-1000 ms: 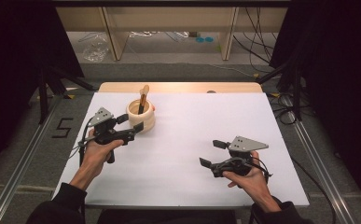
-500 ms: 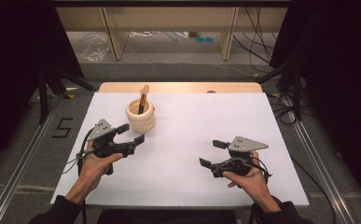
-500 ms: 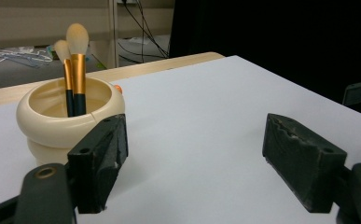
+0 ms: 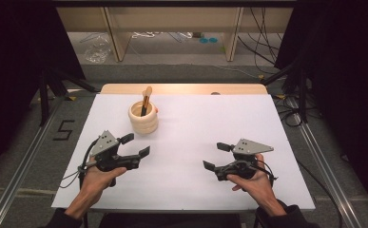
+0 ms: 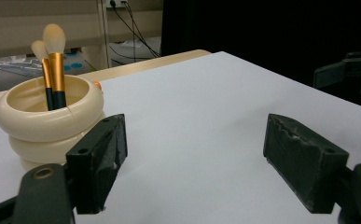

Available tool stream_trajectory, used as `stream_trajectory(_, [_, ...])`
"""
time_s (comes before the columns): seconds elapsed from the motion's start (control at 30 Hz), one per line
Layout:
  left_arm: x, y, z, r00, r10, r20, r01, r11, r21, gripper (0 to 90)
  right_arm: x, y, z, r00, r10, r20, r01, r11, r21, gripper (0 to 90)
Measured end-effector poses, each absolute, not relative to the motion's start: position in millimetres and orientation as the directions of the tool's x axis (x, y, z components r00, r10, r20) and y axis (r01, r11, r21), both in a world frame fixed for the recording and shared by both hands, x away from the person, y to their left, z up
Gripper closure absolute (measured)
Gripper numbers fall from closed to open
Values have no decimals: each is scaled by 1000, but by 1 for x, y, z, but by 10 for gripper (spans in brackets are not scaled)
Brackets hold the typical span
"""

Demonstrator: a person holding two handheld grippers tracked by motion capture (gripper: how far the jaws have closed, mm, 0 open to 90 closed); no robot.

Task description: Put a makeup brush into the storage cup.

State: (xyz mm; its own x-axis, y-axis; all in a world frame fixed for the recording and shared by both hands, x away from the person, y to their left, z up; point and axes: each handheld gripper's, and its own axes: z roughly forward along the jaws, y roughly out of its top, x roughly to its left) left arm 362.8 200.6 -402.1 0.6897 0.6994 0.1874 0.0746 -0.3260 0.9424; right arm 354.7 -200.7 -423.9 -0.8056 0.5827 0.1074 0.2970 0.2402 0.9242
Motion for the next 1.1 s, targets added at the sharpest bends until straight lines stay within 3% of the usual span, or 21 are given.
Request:
stream_trajectory(0.4, [345,194,-416,701,687,194,73,-340,938,213,354,-200,-424,-807,580,110,299,242,923,164])
stream_trajectory(0.47, [333,186,-421,697,717,24,197,-224,954,213,354,-201,-424,-807,581,106,295,242,924,163])
stream_trajectory(0.5, [337,191,-419,715,689,118,130,-297,946,213,354,-201,-424,-806,582,106,295,241,924,164])
stream_trajectory(0.53, [330,185,-422,696,718,9,208,-214,955,214,354,-201,-424,-806,582,106,295,240,925,164])
stream_trajectory(0.57, [329,185,-423,697,716,22,200,-224,954,214,354,-200,-424,-806,582,107,295,238,926,164])
stream_trajectory(0.6, [337,192,-420,705,684,188,79,-340,937,214,354,-200,-424,-806,582,108,297,238,925,164])
stream_trajectory(0.67, [326,184,-427,694,720,7,218,-219,951,214,354,-200,-424,-807,579,114,303,241,922,164])
stream_trajectory(0.73, [327,184,-429,700,713,39,200,-248,948,214,354,-199,-425,-806,582,107,293,236,927,164])
stream_trajectory(1.03, [326,187,-430,681,731,27,212,-233,949,217,354,-199,-425,-811,573,118,297,230,927,164])
stream_trajectory(1.1, [331,191,-428,702,705,102,151,-287,946,217,354,-199,-425,-811,574,116,296,231,927,164])
